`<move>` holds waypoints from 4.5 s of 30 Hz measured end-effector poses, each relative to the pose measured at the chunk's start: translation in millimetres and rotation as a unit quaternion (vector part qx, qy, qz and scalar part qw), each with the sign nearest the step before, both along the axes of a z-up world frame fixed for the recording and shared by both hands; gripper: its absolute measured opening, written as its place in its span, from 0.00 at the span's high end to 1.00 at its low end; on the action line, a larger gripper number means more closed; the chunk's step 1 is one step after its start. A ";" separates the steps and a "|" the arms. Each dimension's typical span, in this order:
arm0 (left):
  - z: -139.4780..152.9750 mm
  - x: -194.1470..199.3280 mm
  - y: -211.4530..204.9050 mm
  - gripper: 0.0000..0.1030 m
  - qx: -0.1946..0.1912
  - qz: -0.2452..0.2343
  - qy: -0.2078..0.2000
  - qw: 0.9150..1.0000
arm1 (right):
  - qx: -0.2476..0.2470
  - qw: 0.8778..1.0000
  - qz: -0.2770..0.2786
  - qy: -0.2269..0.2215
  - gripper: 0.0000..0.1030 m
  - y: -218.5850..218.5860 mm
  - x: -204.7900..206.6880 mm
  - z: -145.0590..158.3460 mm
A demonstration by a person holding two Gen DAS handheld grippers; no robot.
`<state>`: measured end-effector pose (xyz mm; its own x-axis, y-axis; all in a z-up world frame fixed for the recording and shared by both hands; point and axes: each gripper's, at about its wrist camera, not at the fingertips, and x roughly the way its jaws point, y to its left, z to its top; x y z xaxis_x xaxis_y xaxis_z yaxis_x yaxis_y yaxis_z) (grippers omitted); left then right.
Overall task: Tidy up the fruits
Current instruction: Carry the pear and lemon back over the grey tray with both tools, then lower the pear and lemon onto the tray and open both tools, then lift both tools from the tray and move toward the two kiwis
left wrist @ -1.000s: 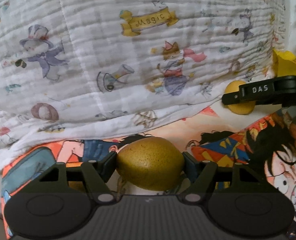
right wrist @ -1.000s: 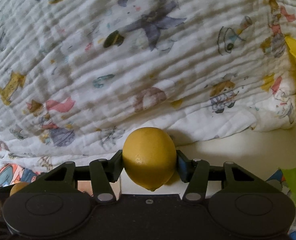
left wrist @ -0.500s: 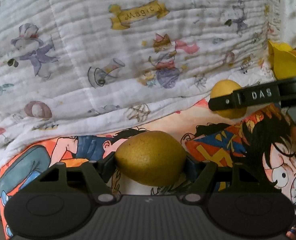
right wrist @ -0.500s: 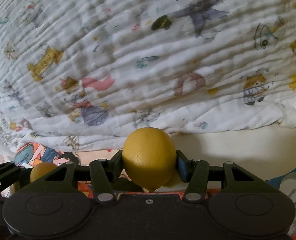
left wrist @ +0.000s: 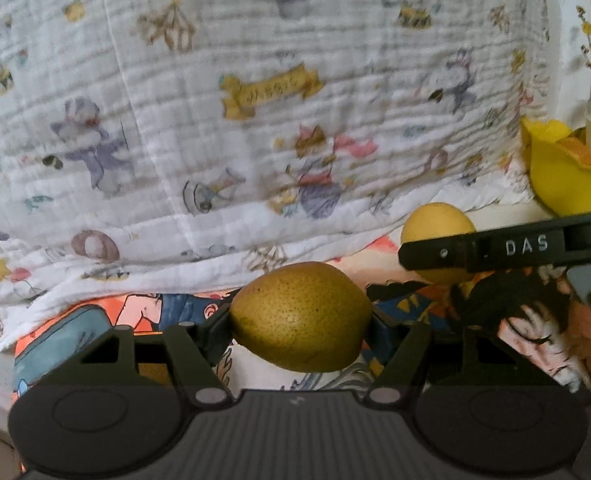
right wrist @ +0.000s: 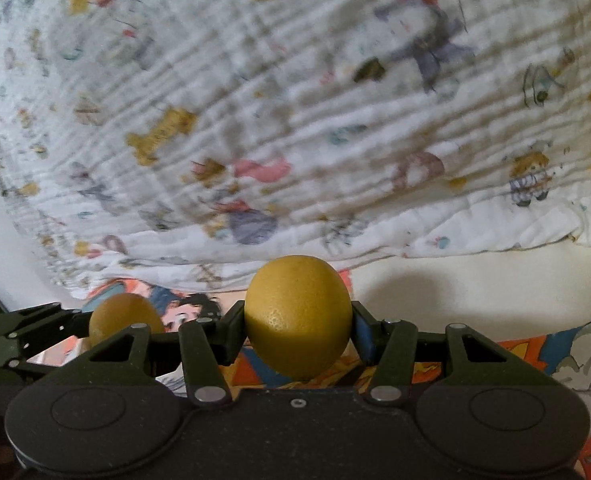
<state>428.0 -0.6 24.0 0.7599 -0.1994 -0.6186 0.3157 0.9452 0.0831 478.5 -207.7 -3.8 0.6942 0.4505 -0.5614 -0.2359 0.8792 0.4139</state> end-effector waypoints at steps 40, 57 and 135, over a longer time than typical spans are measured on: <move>-6.7 -187.4 12.1 0.30 -0.053 0.067 0.053 0.995 | -0.034 0.989 0.140 -0.011 0.47 -9.0 -203.1 9.7; -17.5 -198.4 27.9 0.30 -0.067 0.099 0.100 0.988 | -0.027 0.993 0.099 0.055 0.46 -18.9 -202.6 7.5; -6.3 -368.4 35.7 0.01 -0.128 0.263 -0.058 0.955 | -0.084 0.982 0.116 -0.124 0.01 -10.2 -349.3 23.2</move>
